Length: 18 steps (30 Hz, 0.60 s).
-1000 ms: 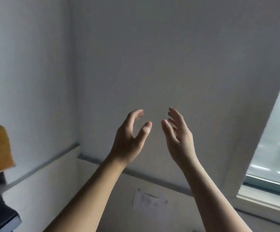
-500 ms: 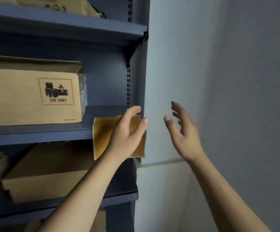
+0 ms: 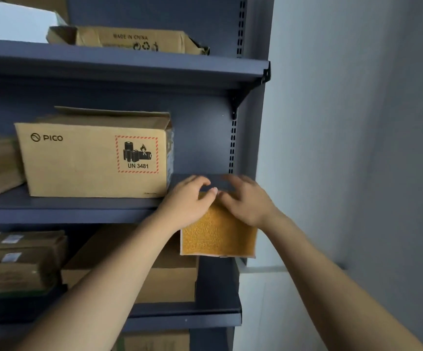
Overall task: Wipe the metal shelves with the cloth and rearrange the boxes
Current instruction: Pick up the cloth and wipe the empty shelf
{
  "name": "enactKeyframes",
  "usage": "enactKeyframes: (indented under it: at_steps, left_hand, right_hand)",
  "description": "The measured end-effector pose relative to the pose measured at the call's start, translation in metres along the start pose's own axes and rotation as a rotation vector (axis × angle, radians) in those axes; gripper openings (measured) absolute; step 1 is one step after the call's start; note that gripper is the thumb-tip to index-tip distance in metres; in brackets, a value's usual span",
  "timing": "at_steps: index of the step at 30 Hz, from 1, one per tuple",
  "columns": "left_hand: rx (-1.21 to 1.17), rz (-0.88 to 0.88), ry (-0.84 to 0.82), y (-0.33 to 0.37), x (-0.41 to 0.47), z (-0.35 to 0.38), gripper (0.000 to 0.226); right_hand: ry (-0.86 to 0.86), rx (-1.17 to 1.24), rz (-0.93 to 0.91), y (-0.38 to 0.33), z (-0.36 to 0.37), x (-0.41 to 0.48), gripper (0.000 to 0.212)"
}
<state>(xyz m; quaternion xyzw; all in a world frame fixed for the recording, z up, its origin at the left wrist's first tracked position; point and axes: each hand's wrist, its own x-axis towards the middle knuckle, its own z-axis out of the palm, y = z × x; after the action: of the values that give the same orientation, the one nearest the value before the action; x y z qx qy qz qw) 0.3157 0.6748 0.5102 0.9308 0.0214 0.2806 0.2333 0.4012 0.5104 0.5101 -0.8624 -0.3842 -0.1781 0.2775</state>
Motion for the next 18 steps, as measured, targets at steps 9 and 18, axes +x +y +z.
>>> enactKeyframes:
  at_steps: [9,18]
  left_hand:
    - [0.434,-0.082,-0.29,-0.012,0.008,0.013,0.057]
    - [0.403,0.103,-0.114,-0.028,-0.005,0.015,0.052]
  right_hand:
    - [-0.212,-0.166,0.076,0.004,0.024,0.0,0.048]
    - [-0.089,-0.325,0.072,-0.014,0.028,-0.009,0.043]
